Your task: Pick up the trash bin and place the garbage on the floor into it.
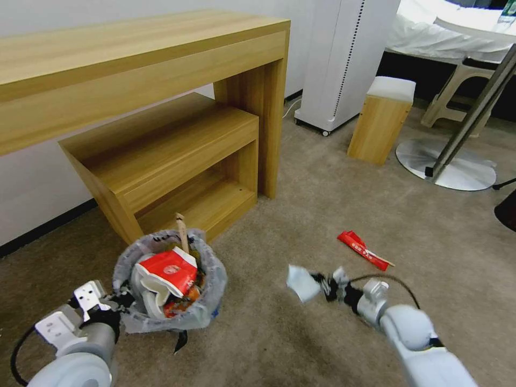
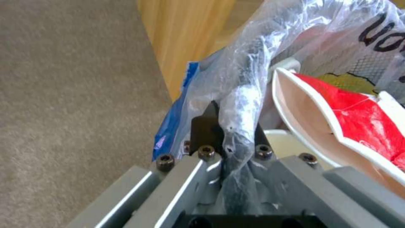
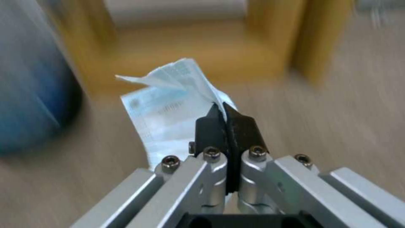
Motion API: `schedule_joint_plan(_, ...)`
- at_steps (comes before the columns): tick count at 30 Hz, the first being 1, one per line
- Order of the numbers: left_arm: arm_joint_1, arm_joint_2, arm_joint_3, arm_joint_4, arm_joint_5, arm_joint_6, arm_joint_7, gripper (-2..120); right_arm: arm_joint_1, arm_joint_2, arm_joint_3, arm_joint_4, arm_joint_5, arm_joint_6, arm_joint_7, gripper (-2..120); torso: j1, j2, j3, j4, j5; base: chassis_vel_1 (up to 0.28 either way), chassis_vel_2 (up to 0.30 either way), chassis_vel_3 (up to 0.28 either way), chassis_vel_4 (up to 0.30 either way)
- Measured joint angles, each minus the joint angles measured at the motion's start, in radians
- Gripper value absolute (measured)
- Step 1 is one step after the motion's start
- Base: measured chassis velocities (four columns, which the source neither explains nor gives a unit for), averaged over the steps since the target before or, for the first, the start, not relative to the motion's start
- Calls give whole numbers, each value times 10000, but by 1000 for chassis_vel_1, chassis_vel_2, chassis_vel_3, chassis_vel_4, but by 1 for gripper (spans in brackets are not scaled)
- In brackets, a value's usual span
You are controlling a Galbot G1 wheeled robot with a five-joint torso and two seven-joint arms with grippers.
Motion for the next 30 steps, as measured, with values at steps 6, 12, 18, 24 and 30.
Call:
schedule_joint_plan(6, 136, -31, 447, 197, 21, -22, 24, 1, 351, -42, -108, 986, 3040, 2042, -1741, 0, 0, 0, 0, 2, 2, 0, 0, 0, 0)
schedule_joint_plan(12, 279, -105, 1833, 207, 176, -156, 27, 1, 754, 183, -932, 993, 4177, 3014, -2786, 0, 0, 0, 1, 1, 2, 0, 0, 0, 0)
schedule_joint_plan(18, 263, -230, 2771, -63, 356, -138, -25, 1, 938, 261, -1688, 351, 4262, 3140, -2782, 0, 0, 0, 2, 0, 4, 0, 0, 0, 0)
schedule_joint_plan(24, 248, -246, 3070, -334, 433, -73, -36, 1, 933, 368, -2306, -246, 4058, 3284, -2969, 0, 0, 0, 2, 1, 3, 0, 0, 0, 0)
schedule_joint_plan(30, 257, -192, 3025, -478, 314, -42, -43, 1, 864, 419, -2355, -607, 3332, 3345, -3374, 3, 0, 0, 1, 1, 3, 0, 0, 0, 0)
